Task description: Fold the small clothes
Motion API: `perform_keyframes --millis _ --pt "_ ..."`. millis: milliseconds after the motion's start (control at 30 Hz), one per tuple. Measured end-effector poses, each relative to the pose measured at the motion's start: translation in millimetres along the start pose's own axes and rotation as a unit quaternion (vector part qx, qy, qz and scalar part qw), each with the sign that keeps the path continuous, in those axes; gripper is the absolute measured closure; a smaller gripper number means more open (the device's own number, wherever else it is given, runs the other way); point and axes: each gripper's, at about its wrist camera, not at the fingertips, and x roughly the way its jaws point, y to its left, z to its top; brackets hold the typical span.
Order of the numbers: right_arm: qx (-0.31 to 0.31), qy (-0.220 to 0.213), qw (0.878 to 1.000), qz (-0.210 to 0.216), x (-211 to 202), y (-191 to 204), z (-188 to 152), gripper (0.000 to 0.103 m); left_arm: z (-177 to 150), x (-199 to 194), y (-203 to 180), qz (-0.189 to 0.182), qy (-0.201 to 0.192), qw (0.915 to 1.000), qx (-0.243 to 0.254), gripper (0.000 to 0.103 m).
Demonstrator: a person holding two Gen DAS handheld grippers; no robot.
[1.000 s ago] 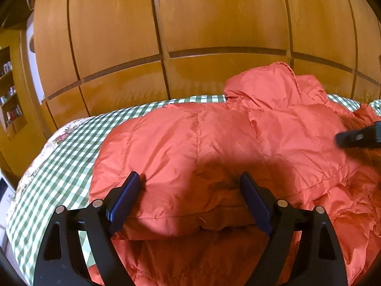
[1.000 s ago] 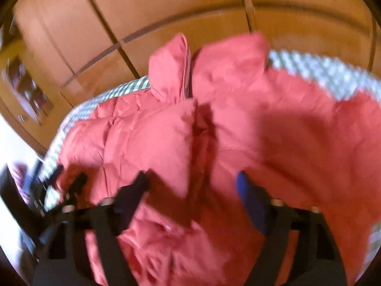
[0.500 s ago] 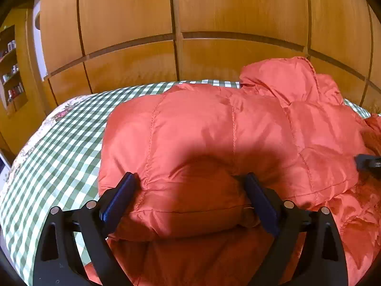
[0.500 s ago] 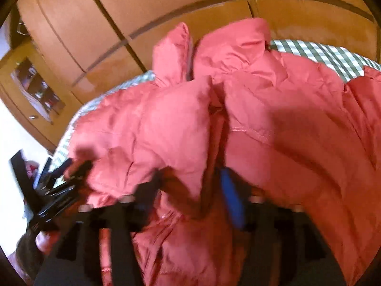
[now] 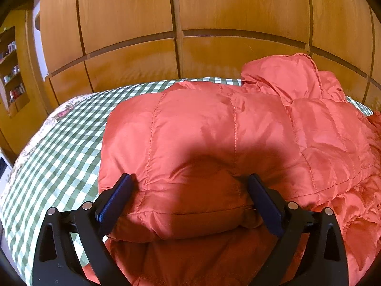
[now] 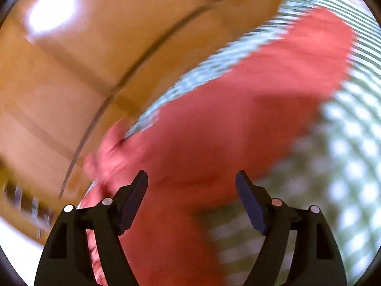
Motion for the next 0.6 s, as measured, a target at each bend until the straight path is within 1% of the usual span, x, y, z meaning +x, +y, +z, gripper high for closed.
perform_keyframes --millis 67,100,133,167,300,367,467,600 --pt "0.054 -0.01 0.998 -0.002 -2.0 -35.0 14.5 0.029 -0.3 0.5 -0.4 0.001 0.001 1.0 0.001 0.007" --pt "0.084 -0.019 0.996 0.013 -5.5 -54.1 23.6 0.031 -0.4 0.5 -0.3 0.001 0.001 1.0 0.001 0.007" --pt "0.104 -0.028 0.994 0.028 -8.7 -67.0 32.0 0.031 -0.6 0.7 -0.6 0.002 0.002 1.0 0.002 0.006" --pt "0.119 -0.039 0.992 0.033 -9.5 -76.3 41.3 0.031 -0.7 1.0 -0.9 0.003 0.002 1.0 0.003 0.006" --pt "0.151 -0.073 0.985 0.04 -0.1 -95.8 67.8 0.031 -0.9 1.3 -1.9 0.007 0.003 1.0 0.006 0.006" --pt "0.162 -0.081 0.983 0.04 2.1 -106.9 80.3 0.031 -1.1 1.7 -1.3 0.009 0.004 0.9999 0.005 0.005" --pt "0.174 -0.097 0.98 0.028 2.7 -117.8 102.7 0.031 -1.8 2.5 -2.1 0.013 0.006 0.9999 0.008 0.004" --pt "0.168 -0.098 0.981 0.003 9.8 -121.4 118.8 0.032 -2.0 3.7 -1.5 0.014 0.008 0.9998 0.01 0.004"
